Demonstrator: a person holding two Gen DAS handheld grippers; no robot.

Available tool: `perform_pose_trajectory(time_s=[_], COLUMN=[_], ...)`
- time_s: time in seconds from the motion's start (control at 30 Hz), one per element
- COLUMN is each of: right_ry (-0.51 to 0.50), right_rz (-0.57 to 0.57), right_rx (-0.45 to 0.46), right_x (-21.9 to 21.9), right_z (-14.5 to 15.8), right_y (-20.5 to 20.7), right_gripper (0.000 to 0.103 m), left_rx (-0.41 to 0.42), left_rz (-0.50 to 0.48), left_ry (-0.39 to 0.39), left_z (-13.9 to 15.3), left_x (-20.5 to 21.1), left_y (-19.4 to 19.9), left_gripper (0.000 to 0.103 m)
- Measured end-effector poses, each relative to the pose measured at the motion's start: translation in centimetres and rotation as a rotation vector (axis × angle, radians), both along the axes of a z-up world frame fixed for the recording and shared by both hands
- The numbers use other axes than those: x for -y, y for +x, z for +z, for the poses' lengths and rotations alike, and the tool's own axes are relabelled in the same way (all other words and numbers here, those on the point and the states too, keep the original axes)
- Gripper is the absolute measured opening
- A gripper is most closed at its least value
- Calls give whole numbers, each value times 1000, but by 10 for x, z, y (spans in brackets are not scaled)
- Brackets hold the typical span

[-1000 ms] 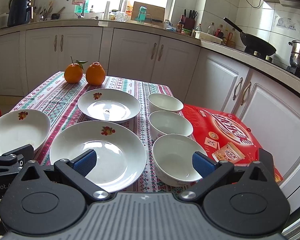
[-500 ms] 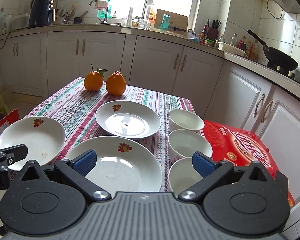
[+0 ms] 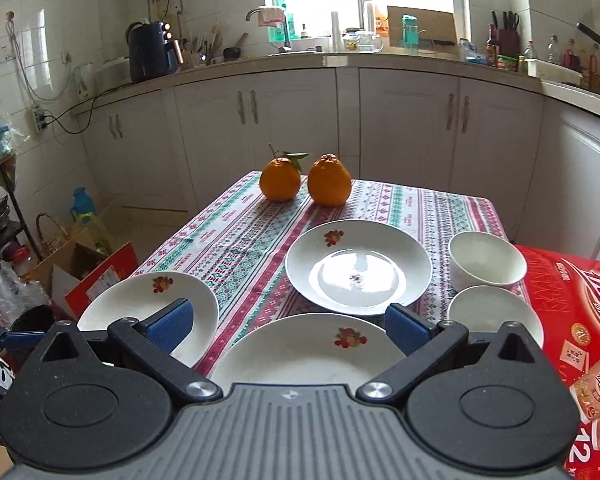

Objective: Organize plates and bowls
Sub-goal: 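Grasp a white flower plate rim with the left tool while the right tool approaches another plate, then grasp the rim of a second white plate with the right tool and lift it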

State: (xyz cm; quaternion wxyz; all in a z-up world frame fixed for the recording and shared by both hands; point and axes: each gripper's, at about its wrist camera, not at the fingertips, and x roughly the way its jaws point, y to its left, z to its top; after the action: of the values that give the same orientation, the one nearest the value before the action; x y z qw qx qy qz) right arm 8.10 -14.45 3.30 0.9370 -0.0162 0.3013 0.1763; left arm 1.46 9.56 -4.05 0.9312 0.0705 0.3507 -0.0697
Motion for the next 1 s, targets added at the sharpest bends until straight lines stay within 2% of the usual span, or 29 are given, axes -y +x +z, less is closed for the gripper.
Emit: perform_pose_trajectory(time_s=[0.27, 0.8, 1.0], right_ry=[-10, -52, -71], right_rz=[55, 184, 294], right_rx=[-58, -154, -198], right_x=[-18, -61, -82], right_z=[-12, -30, -39], right_y=[21, 75, 97], right_gripper=[103, 103, 103], left_rx=[-76, -91, -59], left_rz=[-3, -60, -93], left_ry=[-55, -68, -76], left_z=[-26, -30, -33], left_x=[-15, -24, -28], left_y=[18, 42, 38], left_gripper=[102, 103, 103])
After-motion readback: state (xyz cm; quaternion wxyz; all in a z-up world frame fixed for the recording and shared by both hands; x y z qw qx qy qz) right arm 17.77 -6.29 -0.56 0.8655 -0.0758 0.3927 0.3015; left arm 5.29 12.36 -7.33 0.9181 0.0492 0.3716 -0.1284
